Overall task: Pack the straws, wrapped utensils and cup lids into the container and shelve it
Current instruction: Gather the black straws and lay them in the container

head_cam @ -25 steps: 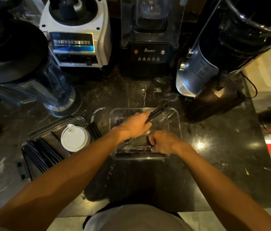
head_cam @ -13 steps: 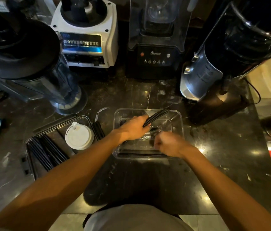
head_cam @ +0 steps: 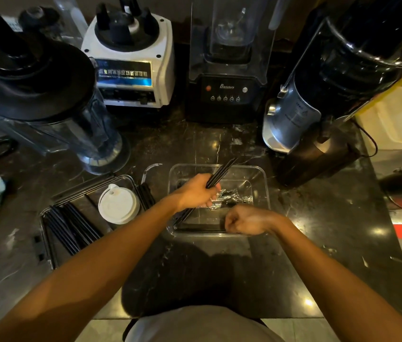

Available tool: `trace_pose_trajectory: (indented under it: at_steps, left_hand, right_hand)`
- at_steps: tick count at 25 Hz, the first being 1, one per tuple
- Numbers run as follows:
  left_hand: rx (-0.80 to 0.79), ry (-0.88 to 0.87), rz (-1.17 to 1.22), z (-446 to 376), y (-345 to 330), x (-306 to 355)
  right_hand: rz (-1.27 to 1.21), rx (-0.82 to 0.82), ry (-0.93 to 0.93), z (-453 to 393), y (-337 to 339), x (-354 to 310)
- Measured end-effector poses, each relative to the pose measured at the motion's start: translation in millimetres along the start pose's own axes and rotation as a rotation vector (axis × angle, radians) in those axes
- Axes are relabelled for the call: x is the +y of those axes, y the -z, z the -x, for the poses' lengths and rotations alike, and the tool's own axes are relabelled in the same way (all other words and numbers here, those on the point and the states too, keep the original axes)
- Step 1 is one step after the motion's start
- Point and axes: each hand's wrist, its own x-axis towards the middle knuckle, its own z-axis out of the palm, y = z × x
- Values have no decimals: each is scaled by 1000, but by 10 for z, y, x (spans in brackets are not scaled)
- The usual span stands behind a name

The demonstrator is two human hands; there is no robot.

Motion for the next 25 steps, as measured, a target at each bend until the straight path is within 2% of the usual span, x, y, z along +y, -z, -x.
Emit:
trace_pose_trajectory:
  at_steps: [5,10,13,17,22,25]
  left_hand:
    - [7,50,354,139,100,128]
    - [48,12,751,370,217,222]
    - [116,12,853,484,224,219]
    - [138,-9,987,560,123,243]
    - [177,-68,1114,686,-46,348]
    - [212,-94,1196,753,-85,320]
  right_hand:
    - [-33,29,-7,203,115,78]
    - [-333,161,-15,820,433,404]
    - [-535,278,79,1013,501,378]
    - [-736,359,229,846,410,162]
    - [-961,397,240,613,206,-99]
    - [-976,419,214,542,62,-276]
